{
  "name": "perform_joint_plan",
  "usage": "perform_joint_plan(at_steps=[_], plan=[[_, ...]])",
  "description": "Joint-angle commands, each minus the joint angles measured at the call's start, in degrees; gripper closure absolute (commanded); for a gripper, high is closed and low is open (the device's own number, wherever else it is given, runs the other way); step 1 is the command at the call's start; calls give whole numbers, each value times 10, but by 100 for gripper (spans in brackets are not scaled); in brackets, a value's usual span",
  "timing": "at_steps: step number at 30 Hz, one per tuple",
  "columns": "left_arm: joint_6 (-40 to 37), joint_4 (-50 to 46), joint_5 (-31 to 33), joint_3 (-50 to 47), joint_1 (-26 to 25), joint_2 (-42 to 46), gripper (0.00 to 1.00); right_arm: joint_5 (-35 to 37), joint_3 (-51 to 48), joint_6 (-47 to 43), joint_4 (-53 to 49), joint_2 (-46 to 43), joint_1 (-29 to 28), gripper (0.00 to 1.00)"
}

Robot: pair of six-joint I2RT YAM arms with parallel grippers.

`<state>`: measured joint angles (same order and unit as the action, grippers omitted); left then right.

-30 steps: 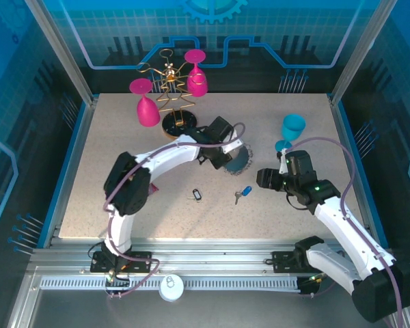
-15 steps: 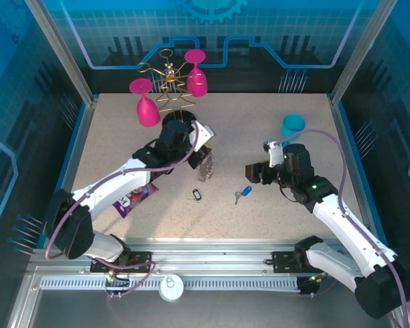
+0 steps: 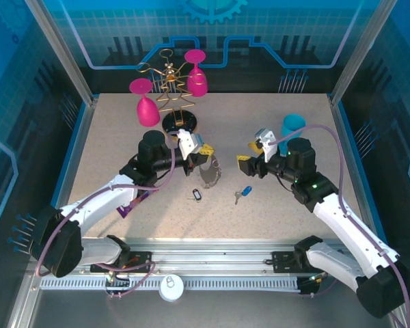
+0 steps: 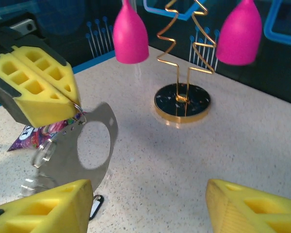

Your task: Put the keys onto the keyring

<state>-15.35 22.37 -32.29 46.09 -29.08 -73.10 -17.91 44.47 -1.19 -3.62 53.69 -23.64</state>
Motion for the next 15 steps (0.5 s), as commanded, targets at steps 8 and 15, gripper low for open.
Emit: perform_joint_plan(at_steps=[8, 15], plan=[[16, 257, -75, -93, 3, -9, 100, -35, -13, -113, 36, -2, -16, 46], [17, 278, -110, -110, 3, 0, 100, -39, -39, -161, 79, 3, -19, 58]])
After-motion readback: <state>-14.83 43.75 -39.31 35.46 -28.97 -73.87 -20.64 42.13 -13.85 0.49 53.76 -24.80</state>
